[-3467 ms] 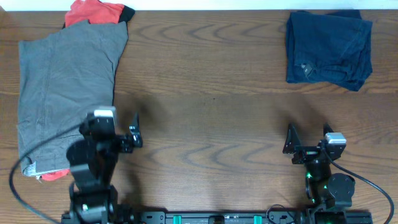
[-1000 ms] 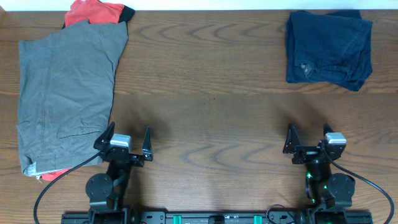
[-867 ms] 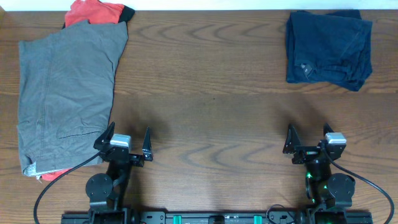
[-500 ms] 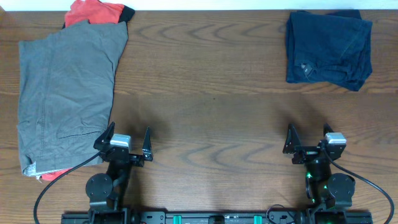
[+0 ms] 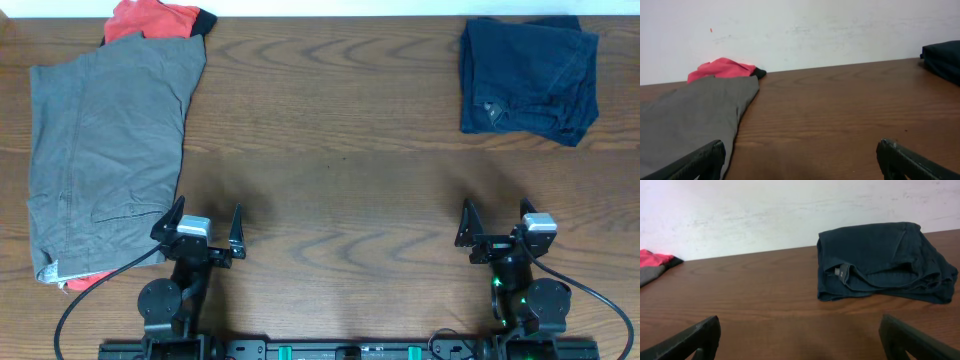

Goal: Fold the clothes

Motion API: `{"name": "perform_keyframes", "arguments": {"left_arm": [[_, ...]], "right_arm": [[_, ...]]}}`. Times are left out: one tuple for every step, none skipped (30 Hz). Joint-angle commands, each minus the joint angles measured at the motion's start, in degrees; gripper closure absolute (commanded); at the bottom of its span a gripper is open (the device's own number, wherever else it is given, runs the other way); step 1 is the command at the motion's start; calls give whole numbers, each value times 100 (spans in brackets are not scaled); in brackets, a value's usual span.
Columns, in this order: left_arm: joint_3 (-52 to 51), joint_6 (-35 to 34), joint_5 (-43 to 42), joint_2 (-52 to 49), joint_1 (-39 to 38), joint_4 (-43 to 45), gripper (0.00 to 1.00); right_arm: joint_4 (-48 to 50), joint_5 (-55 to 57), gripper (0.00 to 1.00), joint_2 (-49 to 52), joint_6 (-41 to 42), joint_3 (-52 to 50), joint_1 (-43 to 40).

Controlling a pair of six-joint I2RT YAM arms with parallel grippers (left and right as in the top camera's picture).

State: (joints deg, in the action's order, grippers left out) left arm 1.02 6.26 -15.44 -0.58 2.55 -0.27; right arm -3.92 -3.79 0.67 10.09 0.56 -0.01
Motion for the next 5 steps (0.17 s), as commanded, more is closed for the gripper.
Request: {"name": "perform_keyframes", "arguments": {"left_arm": [[-79, 57, -46, 35, -17, -247, 2], [-79, 57, -46, 35, -17, -247, 2], [-79, 57, -46, 35, -17, -247, 2], [-79, 57, -44, 35, -17, -247, 2], [-79, 57, -46, 35, -17, -247, 2]], "right_arm": [[2, 57, 1, -37, 59, -24, 57], [2, 57, 1, -37, 59, -24, 57], [2, 57, 1, -37, 59, -24, 57], [2, 57, 1, -37, 59, -26, 57], [2, 57, 1, -37, 59, -26, 57]]}}
